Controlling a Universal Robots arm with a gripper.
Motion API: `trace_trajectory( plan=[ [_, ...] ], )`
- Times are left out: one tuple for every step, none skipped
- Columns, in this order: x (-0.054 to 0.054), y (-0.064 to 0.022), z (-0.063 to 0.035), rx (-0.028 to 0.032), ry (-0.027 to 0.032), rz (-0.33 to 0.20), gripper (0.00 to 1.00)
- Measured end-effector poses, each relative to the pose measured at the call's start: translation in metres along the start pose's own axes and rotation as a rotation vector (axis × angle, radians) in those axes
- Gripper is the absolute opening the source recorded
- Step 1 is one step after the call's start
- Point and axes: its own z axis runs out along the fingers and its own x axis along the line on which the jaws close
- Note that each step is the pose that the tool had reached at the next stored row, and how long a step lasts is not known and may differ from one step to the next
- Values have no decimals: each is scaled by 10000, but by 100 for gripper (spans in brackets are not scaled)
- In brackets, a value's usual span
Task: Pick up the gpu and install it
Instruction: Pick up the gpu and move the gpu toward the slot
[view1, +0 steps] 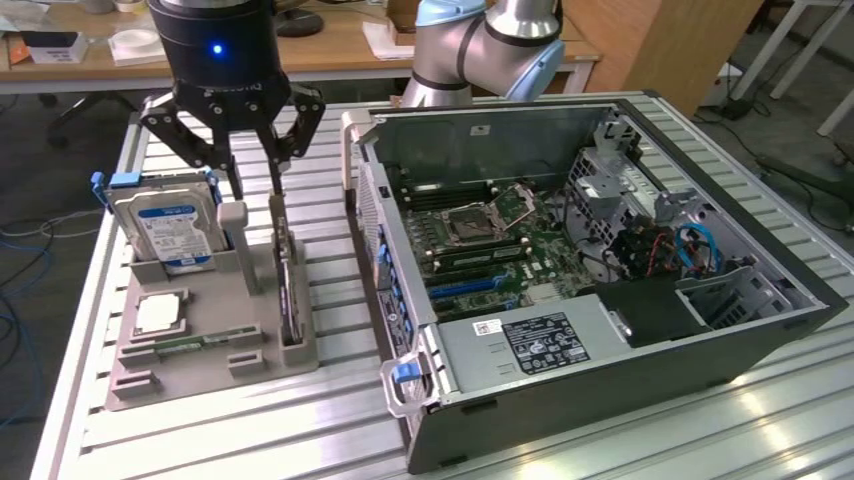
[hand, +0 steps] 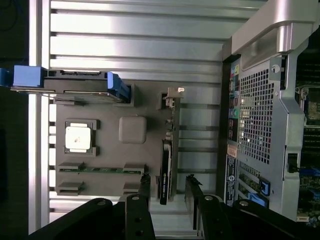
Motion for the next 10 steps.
trace_trajectory(
  plan=[
    [0, 0, 4, 0, 0, 0, 41],
    [0, 0, 9, 1, 0, 0, 41],
    [0, 0, 13, 0, 1, 0, 41],
    [0, -1, 19, -1, -1, 0, 41],
    [0, -1, 23, 0, 0, 0, 41],
    [1, -1, 28, 0, 0, 0, 41],
    [1, -1, 34, 0, 0, -1, 41],
    [1, -1, 38, 0, 0, 0, 41],
    [1, -1, 42, 0, 0, 0, 41],
    [1, -1, 47, 0, 0, 0, 41]
  ],
)
